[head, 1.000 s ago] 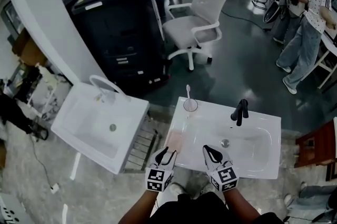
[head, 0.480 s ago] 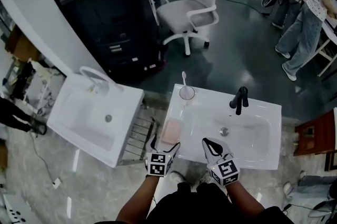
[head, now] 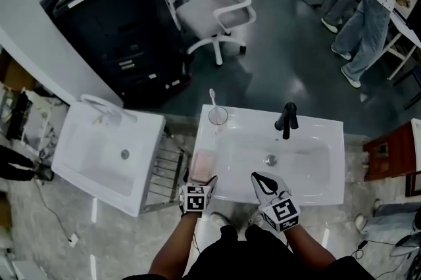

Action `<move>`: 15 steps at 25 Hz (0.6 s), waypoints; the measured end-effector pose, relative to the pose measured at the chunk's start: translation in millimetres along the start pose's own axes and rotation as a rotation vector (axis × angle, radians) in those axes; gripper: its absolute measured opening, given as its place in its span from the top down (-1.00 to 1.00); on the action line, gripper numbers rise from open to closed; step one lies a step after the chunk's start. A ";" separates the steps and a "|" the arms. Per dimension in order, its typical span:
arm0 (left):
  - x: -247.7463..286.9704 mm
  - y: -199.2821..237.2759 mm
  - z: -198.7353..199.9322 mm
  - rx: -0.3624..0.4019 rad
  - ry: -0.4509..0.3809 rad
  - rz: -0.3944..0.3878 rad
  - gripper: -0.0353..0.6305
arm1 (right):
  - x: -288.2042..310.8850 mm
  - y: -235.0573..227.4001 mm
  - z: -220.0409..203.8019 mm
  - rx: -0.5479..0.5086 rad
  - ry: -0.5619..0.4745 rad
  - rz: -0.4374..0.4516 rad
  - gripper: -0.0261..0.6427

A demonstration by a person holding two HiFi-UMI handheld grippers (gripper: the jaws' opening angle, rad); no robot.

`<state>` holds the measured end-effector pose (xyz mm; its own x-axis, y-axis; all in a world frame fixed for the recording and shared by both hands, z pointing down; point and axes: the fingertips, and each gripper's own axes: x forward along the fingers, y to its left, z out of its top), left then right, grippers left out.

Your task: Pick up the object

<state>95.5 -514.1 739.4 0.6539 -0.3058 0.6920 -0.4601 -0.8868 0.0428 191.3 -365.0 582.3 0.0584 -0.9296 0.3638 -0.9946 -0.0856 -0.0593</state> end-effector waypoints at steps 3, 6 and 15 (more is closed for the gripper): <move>7.3 1.2 -4.9 0.000 0.021 0.006 -0.64 | -3.9 -8.6 -3.1 0.009 0.009 -0.017 0.91; 15.8 3.3 -5.8 0.005 0.040 0.018 -0.64 | -6.3 -17.5 -5.3 0.012 0.010 -0.031 0.91; 20.8 7.6 -6.4 0.012 0.033 0.039 -0.56 | -3.2 -24.8 -14.0 0.027 0.019 -0.027 0.91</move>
<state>101.8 -525.0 758.7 0.6153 -0.3288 0.7165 -0.4775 -0.8786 0.0069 214.6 -354.9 595.6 0.0834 -0.9198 0.3834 -0.9900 -0.1205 -0.0737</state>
